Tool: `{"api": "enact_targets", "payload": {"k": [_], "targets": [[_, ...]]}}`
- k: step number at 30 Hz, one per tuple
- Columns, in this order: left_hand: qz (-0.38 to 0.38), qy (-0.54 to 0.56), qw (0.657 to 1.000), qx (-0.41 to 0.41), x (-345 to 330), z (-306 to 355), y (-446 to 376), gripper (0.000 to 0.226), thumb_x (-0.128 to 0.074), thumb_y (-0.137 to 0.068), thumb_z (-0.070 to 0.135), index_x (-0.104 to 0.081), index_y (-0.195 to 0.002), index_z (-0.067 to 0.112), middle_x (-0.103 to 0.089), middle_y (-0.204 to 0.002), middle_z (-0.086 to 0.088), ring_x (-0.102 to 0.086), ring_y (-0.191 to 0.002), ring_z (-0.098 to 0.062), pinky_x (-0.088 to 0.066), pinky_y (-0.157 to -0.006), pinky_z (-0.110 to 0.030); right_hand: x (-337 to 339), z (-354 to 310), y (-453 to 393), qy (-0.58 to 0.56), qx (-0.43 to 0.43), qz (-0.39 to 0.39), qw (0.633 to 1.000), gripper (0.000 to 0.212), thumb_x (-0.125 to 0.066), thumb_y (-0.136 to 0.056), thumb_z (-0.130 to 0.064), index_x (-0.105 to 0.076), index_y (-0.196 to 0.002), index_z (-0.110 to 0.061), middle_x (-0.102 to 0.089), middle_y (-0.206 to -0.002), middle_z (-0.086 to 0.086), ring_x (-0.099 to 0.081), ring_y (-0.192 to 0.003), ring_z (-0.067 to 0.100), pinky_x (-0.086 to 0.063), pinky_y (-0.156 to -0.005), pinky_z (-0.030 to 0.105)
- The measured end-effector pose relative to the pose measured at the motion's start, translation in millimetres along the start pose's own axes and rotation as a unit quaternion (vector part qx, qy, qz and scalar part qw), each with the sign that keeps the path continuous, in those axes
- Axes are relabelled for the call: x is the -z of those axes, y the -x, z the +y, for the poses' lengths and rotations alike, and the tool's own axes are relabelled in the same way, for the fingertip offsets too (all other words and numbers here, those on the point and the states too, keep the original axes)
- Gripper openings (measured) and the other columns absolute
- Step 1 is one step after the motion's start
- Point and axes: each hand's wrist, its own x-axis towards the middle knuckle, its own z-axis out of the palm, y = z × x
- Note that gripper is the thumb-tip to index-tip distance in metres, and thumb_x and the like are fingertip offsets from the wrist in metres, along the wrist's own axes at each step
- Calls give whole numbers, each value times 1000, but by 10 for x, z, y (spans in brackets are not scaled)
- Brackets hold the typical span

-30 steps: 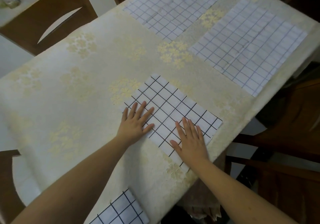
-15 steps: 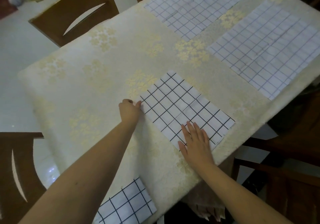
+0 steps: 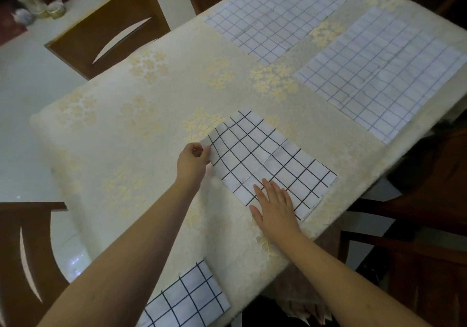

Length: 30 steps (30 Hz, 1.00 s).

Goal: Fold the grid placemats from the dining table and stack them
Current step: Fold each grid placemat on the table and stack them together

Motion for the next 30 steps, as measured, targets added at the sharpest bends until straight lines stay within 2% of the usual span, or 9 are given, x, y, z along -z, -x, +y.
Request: {"api": "enact_targets", "payload": {"k": [5, 7, 9, 12, 17, 21, 26, 28, 30], "targets": [[-94, -26, 992, -85, 17, 199, 443, 12, -64, -92, 33, -60, -93, 21, -75, -91, 3, -71, -88, -17, -56, -85, -48, 33, 12, 1, -4, -1, 2, 1000, 77, 4, -88, -60, -7, -156, -25, 1, -164, 0, 3, -150, 19, 6, -116, 35], [-129, -35, 985, -112, 5, 232, 613, 10, -63, -93, 31, -59, -93, 22, -74, -91, 4, -70, -89, -17, -56, -86, -45, 64, 28, 3, -26, 4, 9, 1000, 70, -8, -94, -57, -10, -156, -24, -3, -164, -2, 0, -150, 17, 5, -115, 32], [-157, -51, 976, -142, -19, 242, 765, 8, -64, -93, 29, -59, -93, 22, -74, -90, 6, -70, -87, -12, -56, -82, -35, 89, 66, 5, -68, 16, 29, 997, 62, -25, -98, -48, -20, -154, -22, -14, -163, -2, -8, -149, 17, -4, -119, 33], [-197, -105, 957, -183, -68, 239, 960, 11, -66, -91, 28, -61, -94, 19, -73, -94, 16, -67, -85, 2, -50, -72, -12, 118, 166, 31, -171, -4, 84, 982, 50, -43, -100, -33, -38, -147, -18, -35, -154, 3, -30, -142, 20, -31, -116, 41], [-289, -166, 916, -224, -149, 63, 1086, 10, -67, -91, 30, -62, -92, 21, -69, -110, 23, -64, -96, 9, -48, -81, -8, 258, 430, 163, -288, -155, 202, 923, 39, -51, -98, -16, -50, -137, -14, -52, -138, 3, -47, -127, 20, -42, -103, 31], [-330, -208, 886, -250, -256, -11, 1164, 18, -68, -90, 29, -57, -82, 40, -70, -109, 19, -65, -93, 3, -49, -82, -12, 387, 678, 299, -372, -249, 236, 862, 35, -48, -99, -9, -53, -133, -10, -53, -135, 6, -50, -123, 20, -40, -95, 27], [-372, -277, 848, -256, -480, -218, 1186, 24, -67, -89, 36, -50, -79, 50, -70, -109, 18, -65, -92, -4, -55, -85, -33, 419, 872, 380, -479, -331, 253, 772, 31, -45, -102, -20, -54, -131, -16, -60, -129, 6, -57, -113, 21, -43, -84, 27], [-403, -309, 824, -253, -554, -275, 1172, 16, -68, -87, 41, -53, -87, 46, -68, -115, 16, -64, -97, -7, -54, -88, -35, 398, 902, 380, -508, -354, 250, 745, 29, -42, -103, -26, -55, -129, -22, -61, -125, 4, -58, -108, 19, -44, -82, 28], [-418, -304, 826, -226, -605, -290, 1121, 23, -70, -85, 46, -61, -102, 34, -67, -117, 13, -63, -102, -8, -53, -91, -33, 391, 913, 377, -525, -361, 245, 731, 29, -42, -103, -28, -54, -129, -23, -61, -123, 5, -58, -106, 19, -46, -81, 29]]}}
